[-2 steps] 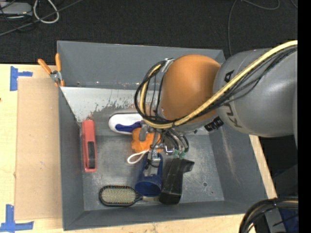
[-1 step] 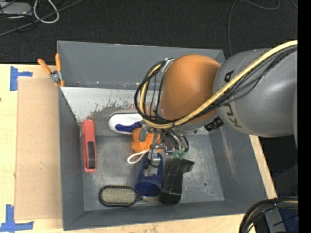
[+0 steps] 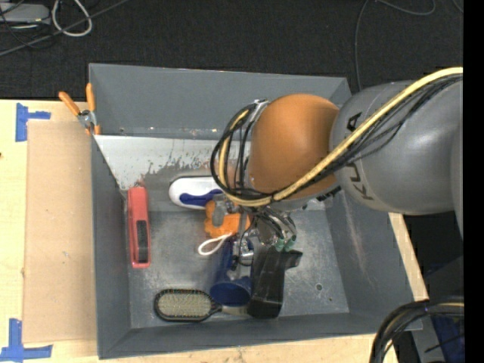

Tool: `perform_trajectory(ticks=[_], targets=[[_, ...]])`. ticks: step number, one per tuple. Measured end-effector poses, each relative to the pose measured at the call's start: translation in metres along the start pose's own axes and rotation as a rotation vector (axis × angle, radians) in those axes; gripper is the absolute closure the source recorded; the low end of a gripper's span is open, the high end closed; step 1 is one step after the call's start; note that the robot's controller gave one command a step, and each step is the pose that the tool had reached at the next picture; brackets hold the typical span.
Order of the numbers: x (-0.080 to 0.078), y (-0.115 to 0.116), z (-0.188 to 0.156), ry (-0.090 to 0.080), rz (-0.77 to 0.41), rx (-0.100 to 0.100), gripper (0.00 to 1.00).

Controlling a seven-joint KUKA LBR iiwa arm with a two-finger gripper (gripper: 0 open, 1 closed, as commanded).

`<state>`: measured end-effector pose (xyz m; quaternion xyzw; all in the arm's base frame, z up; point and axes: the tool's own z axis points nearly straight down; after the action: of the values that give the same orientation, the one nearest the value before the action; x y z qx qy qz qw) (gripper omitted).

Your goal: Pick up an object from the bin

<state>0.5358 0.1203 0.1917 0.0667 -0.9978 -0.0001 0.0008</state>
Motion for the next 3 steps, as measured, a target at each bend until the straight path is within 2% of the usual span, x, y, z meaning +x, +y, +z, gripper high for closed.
perform_trajectory(ticks=[1, 2, 3], targets=[[-0.015, -0.004, 0.018, 0.0, -0.123, 0.0, 0.0], [-0.013, -0.004, 0.048, 0.006, -0.031, 0.0, 0.0], [-0.007, -0.026, 0.051, 0.0, -0.217, -0.001, 0.0]])
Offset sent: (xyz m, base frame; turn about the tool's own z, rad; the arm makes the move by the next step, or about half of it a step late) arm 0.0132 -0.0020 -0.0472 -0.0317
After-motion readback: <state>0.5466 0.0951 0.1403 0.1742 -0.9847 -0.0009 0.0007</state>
